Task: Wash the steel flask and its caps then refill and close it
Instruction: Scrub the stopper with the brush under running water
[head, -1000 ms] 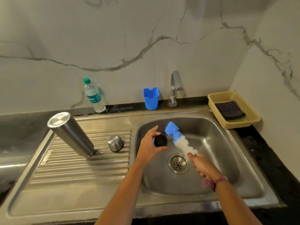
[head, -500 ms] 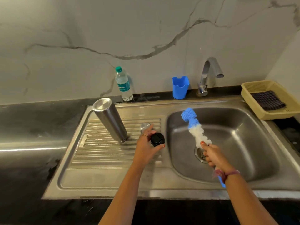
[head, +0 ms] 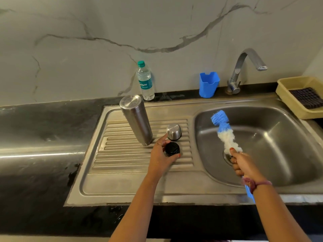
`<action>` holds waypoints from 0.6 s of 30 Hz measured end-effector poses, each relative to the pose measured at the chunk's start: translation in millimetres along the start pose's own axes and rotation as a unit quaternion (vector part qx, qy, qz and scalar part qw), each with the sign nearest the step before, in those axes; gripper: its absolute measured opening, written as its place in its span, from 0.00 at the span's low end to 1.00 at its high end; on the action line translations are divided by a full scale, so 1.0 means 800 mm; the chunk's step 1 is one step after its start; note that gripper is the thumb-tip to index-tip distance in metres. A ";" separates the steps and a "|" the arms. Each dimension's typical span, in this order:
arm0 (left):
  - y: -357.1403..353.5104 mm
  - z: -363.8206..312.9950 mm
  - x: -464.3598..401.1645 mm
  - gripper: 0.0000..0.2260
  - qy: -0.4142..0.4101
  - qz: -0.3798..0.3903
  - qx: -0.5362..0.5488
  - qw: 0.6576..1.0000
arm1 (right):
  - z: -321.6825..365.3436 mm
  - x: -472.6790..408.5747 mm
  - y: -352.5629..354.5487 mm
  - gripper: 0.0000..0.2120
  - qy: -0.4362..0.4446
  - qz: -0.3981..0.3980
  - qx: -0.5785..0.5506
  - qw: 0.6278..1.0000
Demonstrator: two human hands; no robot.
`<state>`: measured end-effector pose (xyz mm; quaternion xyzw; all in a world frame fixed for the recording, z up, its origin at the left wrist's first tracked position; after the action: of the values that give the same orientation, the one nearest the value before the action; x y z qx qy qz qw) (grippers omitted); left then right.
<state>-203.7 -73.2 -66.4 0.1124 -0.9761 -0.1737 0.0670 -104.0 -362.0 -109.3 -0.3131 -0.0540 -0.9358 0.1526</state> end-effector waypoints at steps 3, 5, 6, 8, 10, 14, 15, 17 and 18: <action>-0.001 0.006 -0.002 0.34 0.000 0.009 -0.010 1.000 | 0.000 0.003 -0.002 0.13 -0.001 -0.004 -0.006 1.000; -0.002 0.009 -0.003 0.36 0.000 0.022 -0.014 1.000 | 0.001 0.005 -0.002 0.13 -0.002 -0.009 -0.009 1.000; -0.003 0.010 -0.004 0.36 0.002 0.028 -0.019 0.999 | 0.001 0.005 -0.002 0.13 -0.003 -0.011 -0.010 1.000; -0.004 0.014 -0.006 0.38 0.005 0.036 -0.037 0.999 | 0.001 0.005 -0.002 0.13 -0.005 -0.016 -0.011 1.000; -0.002 0.018 -0.008 0.39 0.009 0.038 -0.057 0.998 | 0.001 0.006 -0.003 0.13 -0.007 -0.020 -0.012 1.000; 0.000 0.020 -0.011 0.39 0.009 0.044 -0.073 0.996 | 0.003 0.008 -0.005 0.13 -0.006 -0.017 -0.016 1.000; 0.001 0.020 -0.011 0.39 0.009 0.047 -0.074 0.996 | 0.003 0.007 -0.005 0.13 -0.006 -0.016 -0.016 1.000; 0.003 0.019 -0.011 0.39 0.010 0.051 -0.077 0.996 | 0.005 0.007 -0.006 0.13 -0.006 -0.017 -0.010 1.000; 0.004 0.017 -0.010 0.39 0.007 0.051 -0.079 0.996 | 0.005 0.007 -0.006 0.13 -0.006 -0.018 -0.008 1.000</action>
<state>-198.8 -64.0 -78.8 0.0583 -0.9633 -0.2456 0.0911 -107.4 -358.3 -102.3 -0.3191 -0.0528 -0.9368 0.1330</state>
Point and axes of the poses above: each hand's wrist, its own x-axis away from the middle knuckle, its own y-axis out of the back of the hand, z = x × y, the point moved 7 cm from there along -x, towards the middle knuckle, and after that the axes turned 13 degrees about z, right-handed, at the moved point
